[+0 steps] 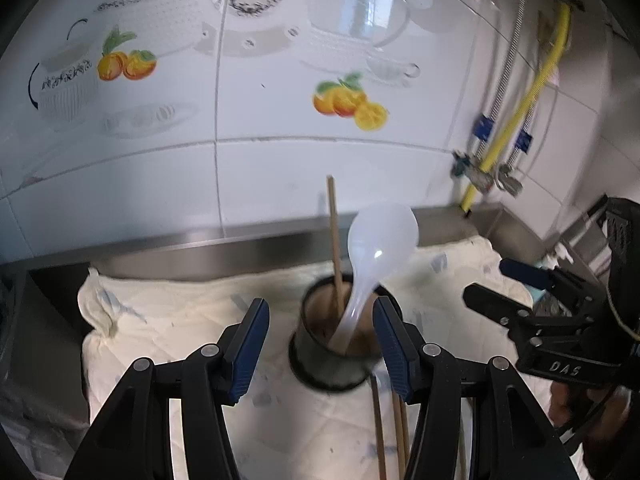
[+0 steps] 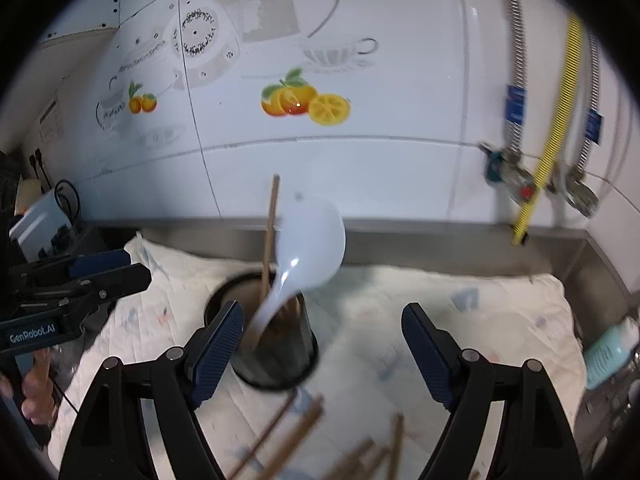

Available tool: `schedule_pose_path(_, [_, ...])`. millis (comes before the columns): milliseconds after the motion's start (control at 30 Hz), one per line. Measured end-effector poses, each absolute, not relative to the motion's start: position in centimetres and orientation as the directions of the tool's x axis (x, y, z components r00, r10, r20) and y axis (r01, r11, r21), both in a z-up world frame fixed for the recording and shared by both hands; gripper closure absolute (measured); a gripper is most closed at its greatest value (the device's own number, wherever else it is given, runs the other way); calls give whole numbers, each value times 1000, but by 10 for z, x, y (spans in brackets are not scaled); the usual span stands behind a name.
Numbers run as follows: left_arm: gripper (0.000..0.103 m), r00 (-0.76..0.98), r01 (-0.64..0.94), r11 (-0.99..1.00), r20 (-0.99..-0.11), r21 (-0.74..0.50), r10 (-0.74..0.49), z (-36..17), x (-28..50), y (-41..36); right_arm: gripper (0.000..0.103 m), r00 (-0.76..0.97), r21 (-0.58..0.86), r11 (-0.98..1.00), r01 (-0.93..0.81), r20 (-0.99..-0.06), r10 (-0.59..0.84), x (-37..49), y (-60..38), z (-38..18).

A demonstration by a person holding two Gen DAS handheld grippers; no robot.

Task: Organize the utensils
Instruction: 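Grasp another chopstick with the right tool while the left tool holds its chopstick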

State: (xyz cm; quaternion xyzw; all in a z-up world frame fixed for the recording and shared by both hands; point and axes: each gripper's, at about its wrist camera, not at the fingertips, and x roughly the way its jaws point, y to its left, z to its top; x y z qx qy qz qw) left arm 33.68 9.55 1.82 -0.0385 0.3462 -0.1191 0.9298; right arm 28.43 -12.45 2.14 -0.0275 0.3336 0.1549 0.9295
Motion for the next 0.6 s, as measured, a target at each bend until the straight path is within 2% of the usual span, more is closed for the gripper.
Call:
schedule_pose_path(267, [46, 685, 230, 962, -679, -145, -265, -9, 294, 63, 14, 699, 60, 961, -271, -674, 240, 235, -161, 3])
schedule_pose_path(467, [60, 637, 278, 952, -717, -129, -283, -34, 282, 32, 19, 676, 70, 974, -216, -709, 201, 203, -191, -19])
schedule_pose_path(600, [73, 565, 318, 939, -770, -129, -297, -62, 289, 13, 27, 659, 97, 982, -161, -730, 181, 193, -212, -33])
